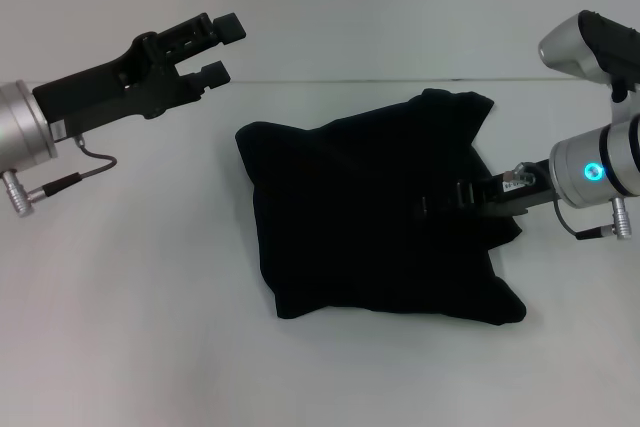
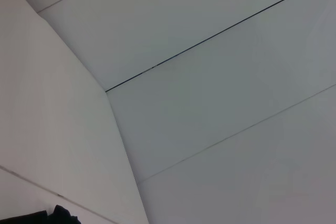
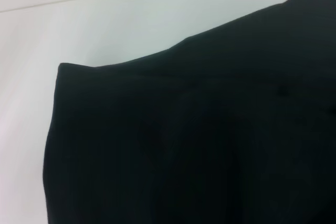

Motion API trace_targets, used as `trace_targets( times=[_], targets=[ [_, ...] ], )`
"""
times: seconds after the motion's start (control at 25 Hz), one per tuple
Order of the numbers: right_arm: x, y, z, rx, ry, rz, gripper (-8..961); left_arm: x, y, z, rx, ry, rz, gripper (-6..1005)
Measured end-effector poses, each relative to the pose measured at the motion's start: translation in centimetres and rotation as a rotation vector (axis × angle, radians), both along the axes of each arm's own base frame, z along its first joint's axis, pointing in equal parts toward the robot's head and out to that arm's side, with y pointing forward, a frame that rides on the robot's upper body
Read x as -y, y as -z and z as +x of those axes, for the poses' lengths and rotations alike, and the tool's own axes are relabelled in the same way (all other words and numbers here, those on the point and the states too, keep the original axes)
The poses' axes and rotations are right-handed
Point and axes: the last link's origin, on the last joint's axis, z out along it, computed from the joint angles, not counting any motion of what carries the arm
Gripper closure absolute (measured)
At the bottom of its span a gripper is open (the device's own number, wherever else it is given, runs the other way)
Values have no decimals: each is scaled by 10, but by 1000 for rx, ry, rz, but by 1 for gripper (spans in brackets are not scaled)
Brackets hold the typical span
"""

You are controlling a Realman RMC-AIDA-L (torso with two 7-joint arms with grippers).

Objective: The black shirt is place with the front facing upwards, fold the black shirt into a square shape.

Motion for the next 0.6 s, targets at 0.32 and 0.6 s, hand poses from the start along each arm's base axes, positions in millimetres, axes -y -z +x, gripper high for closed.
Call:
trace_targets(
  times=[0.32, 0.6],
  targets=[
    [0, 1, -2, -5, 0, -1, 275, 0, 1, 0, 2, 0, 0, 98],
    [0, 1, -3, -8, 1, -4, 558, 0, -1, 0, 11, -7, 9, 98]
  ],
)
